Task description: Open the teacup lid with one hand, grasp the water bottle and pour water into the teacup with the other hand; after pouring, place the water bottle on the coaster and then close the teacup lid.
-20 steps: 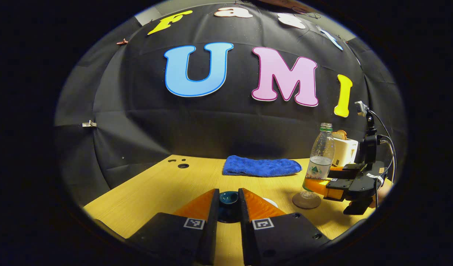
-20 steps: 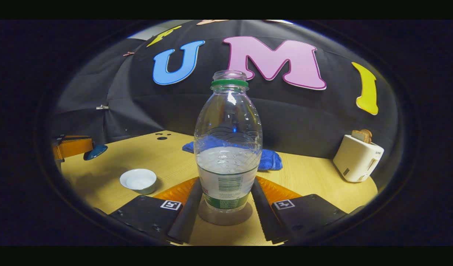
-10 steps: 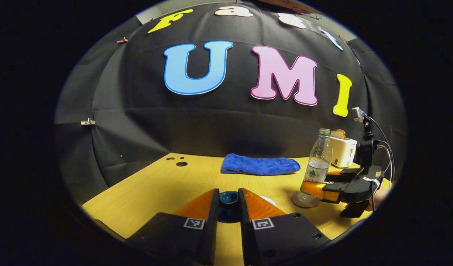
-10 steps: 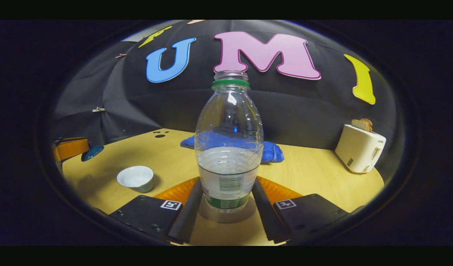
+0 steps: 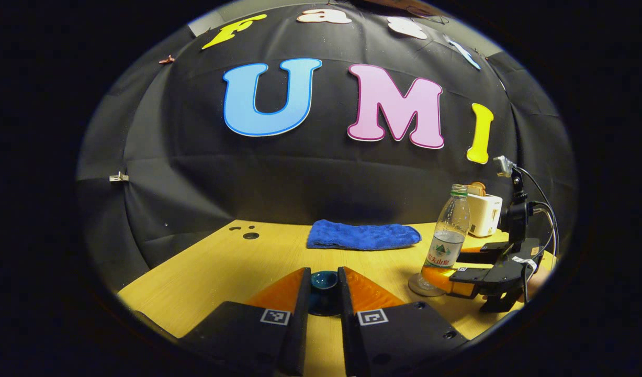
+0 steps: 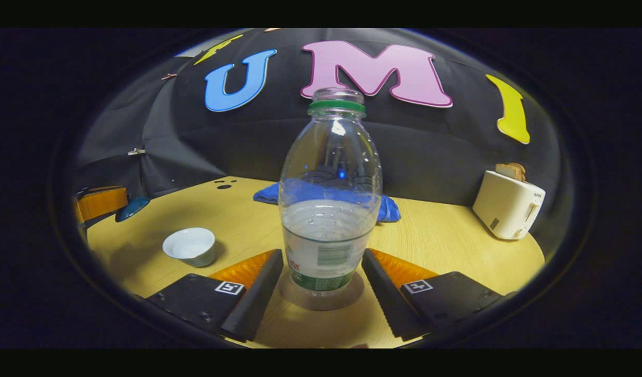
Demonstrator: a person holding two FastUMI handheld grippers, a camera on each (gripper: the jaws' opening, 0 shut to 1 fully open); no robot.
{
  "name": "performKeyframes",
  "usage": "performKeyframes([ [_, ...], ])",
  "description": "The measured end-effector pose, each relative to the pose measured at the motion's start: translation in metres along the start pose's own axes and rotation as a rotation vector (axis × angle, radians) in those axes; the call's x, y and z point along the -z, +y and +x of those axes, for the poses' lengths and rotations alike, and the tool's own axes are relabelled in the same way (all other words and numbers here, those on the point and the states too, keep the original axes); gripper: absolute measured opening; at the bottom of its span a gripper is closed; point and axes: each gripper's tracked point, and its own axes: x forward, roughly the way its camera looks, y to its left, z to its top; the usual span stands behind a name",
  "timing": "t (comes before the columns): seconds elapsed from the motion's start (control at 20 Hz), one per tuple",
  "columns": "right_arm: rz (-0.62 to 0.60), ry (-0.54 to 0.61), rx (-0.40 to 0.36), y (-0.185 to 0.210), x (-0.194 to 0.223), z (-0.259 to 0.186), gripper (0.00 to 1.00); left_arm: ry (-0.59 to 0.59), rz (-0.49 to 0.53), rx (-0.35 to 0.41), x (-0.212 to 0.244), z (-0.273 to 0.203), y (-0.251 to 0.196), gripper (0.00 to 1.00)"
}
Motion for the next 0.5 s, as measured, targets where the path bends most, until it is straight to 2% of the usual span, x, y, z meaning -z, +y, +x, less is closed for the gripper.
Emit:
performKeyframes([
  [0.1,0.006,0.013,0.009,-0.001,0.005,-0.005,0.98,-0.002,0.002,0.013,0.000,0.005,-0.006,0.32],
  [0.25,-0.011,0.028,0.019,-0.001,0.010,-0.020,0.98,-0.002,-0.002,0.040,0.003,0.016,-0.018,0.28],
  [0.3,-0.022,0.031,0.024,-0.001,0.012,-0.027,0.98,0.003,-0.004,0.050,0.005,0.020,-0.022,0.32],
  [0.5,-0.020,0.052,0.033,-0.001,0.020,-0.053,0.98,0.023,-0.001,0.068,0.018,0.033,-0.032,0.32],
])
